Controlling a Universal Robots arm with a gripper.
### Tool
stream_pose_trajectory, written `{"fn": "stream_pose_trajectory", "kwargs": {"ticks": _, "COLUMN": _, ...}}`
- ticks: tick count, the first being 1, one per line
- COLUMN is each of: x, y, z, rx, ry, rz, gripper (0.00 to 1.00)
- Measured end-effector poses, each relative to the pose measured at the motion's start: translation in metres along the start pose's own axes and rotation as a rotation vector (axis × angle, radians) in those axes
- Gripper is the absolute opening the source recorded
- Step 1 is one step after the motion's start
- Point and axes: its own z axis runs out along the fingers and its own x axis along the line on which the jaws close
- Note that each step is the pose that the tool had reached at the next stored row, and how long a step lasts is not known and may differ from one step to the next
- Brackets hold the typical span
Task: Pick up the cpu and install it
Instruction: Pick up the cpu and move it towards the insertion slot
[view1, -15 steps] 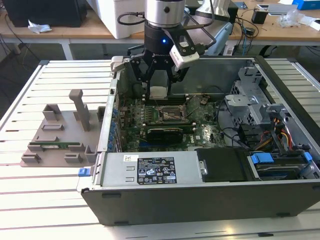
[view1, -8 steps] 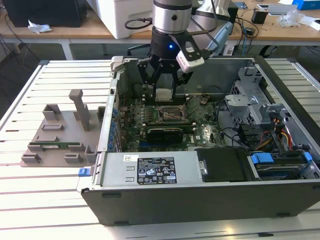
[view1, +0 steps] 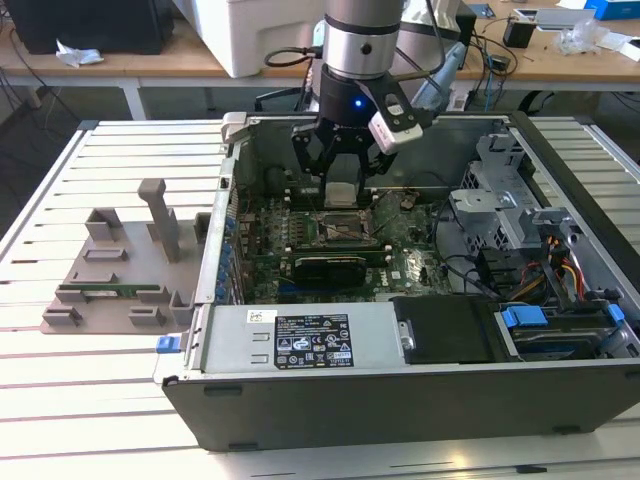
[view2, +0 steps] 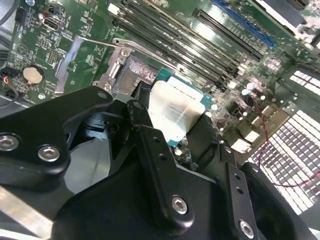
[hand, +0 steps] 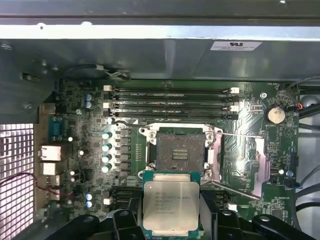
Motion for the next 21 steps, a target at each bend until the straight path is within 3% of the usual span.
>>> {"fn": "stream_pose_trajectory", "kwargs": {"ticks": 10, "x": -0.0079, "y": 0.0007, "z": 0.0127, "rx": 0.0001, "ry": 0.0001, "rz": 0.0, "gripper": 0.54}}
{"fn": "stream_pose_trajectory", "kwargs": {"ticks": 14, "x": -0.0169, "y": 0.0082, "z": 0.0191, "rx": 0.0, "ry": 0.0, "rz": 0.0, "gripper": 0.54}}
{"fn": "stream_pose_trajectory", "kwargs": {"ticks": 21, "x": -0.017, "y": 0.0082, "z": 0.0192, "rx": 0.0004, "ry": 0.0, "rz": 0.0, "gripper": 0.54}}
